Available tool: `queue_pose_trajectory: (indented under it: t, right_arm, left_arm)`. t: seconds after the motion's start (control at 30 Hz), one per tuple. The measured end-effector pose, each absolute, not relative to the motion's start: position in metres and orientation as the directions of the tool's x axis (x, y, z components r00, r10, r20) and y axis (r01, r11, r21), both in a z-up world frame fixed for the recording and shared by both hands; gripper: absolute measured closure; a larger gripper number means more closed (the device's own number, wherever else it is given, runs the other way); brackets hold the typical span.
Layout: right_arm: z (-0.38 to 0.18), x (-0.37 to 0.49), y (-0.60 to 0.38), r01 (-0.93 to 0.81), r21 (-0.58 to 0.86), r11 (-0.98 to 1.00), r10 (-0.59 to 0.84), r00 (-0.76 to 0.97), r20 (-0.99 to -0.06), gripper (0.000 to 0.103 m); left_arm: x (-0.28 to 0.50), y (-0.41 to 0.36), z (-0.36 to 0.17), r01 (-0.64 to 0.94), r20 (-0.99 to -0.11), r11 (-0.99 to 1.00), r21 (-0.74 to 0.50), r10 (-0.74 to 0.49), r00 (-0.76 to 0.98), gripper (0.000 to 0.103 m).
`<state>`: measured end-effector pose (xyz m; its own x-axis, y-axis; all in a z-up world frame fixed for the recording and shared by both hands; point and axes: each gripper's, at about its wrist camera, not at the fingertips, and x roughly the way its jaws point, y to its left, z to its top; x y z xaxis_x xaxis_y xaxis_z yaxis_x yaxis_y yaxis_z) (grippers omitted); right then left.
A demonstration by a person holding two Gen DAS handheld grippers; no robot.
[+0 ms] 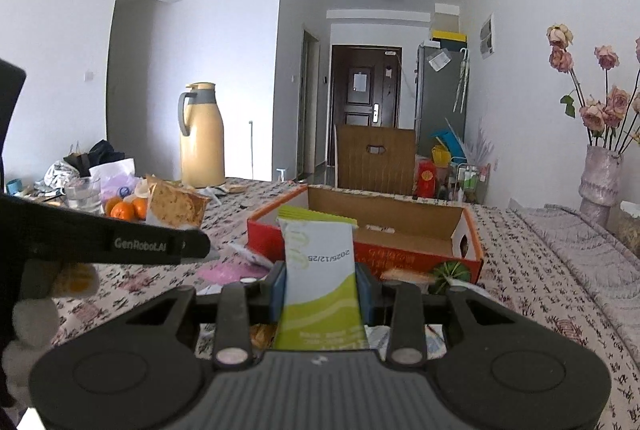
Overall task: Organize snacks
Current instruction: 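Carry the chip bag and green bar into the box and open both tools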
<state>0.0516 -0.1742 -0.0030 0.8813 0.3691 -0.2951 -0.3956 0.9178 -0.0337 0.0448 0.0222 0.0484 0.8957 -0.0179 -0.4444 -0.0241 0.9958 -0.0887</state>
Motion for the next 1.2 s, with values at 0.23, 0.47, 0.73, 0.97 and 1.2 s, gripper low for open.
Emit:
queue_pose_trajectory:
  t: [0.23,0.47,0.73,0.97,1.2]
  right_arm:
    - [0.001,0.076,-0.179,-0.378,-0.027,0.925,0.355,0.889,-0.289,0.069]
    - [0.006,0.114,-0.187,-0.350,-0.021,0.936,0.330,0.900,-0.284,0.069]
    - [0.014,0.179,-0.198,-0.309,-0.014,0.951,0.292,0.912,-0.287,0.069]
    - [0.017,0.246,-0.202,-0.284,0.003,0.959,0.270,0.909,-0.319,0.068]
    - [0.009,0.311,-0.195,-0.273,0.010,0.962,0.255,0.884,-0.392,0.068]
  left_arm:
    - [0.064,0.018,0.054,-0.017,-0.438,0.997,-0.081,-0.020,0.899,0.074]
    - [0.097,0.012,0.059,-0.009,-0.434,0.997,-0.074,-0.024,0.901,0.074]
    - [0.150,0.002,0.067,-0.005,-0.430,0.998,-0.059,-0.021,0.903,0.074]
    - [0.202,-0.005,0.071,-0.014,-0.434,0.999,-0.044,-0.007,0.901,0.074]
    - [0.255,-0.007,0.061,-0.041,-0.478,0.998,-0.048,0.014,0.878,0.074]
